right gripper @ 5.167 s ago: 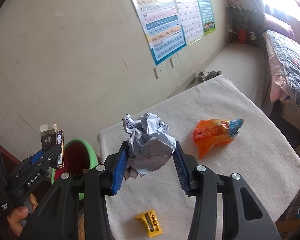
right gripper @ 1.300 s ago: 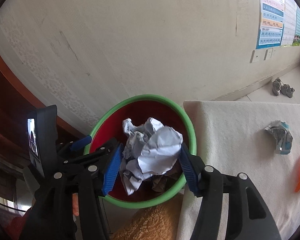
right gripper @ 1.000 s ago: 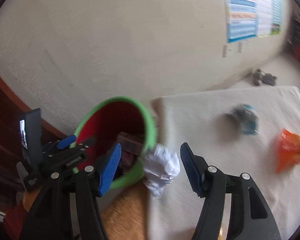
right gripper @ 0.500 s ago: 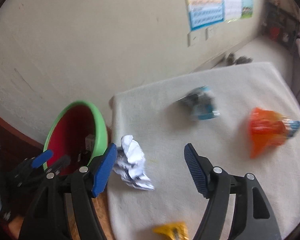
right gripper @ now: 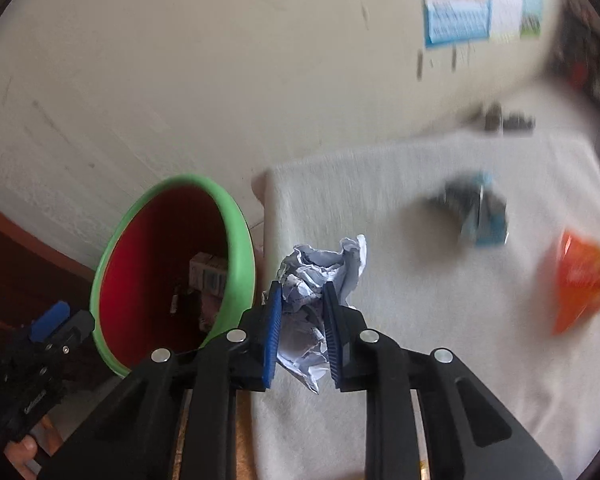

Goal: Collect trash

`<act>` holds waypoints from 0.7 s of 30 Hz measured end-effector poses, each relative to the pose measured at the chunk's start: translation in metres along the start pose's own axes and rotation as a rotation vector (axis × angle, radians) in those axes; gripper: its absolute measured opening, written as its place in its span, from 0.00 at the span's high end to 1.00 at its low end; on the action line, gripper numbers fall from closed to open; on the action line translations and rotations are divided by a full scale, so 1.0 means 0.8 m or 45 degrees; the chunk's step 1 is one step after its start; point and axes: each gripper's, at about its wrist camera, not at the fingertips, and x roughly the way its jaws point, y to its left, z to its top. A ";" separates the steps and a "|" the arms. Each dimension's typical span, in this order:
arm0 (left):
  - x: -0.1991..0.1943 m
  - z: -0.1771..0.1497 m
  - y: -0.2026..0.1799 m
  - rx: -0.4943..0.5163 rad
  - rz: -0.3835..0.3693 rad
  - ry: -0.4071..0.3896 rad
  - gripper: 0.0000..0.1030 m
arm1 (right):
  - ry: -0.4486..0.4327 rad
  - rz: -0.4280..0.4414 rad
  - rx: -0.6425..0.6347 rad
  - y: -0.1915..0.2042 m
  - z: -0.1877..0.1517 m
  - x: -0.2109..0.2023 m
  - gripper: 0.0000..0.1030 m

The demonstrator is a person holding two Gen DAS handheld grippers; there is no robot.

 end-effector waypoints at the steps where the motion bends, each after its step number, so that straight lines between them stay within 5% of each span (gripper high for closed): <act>1: 0.000 -0.001 0.004 -0.006 0.000 -0.001 0.36 | -0.005 0.020 0.019 0.001 0.003 -0.001 0.84; 9: -0.003 -0.010 0.035 -0.055 0.046 0.010 0.36 | -0.008 0.290 0.004 0.064 0.037 0.004 0.77; 11: -0.003 -0.010 0.042 -0.072 0.055 0.013 0.36 | -0.017 0.331 -0.013 0.080 0.041 0.005 0.54; 17: -0.005 -0.012 0.045 -0.071 0.064 0.014 0.37 | -0.081 0.306 -0.044 0.085 0.035 -0.019 0.45; 21: -0.002 -0.011 0.028 -0.041 0.032 0.023 0.36 | -0.175 0.166 -0.035 0.039 0.025 -0.051 0.38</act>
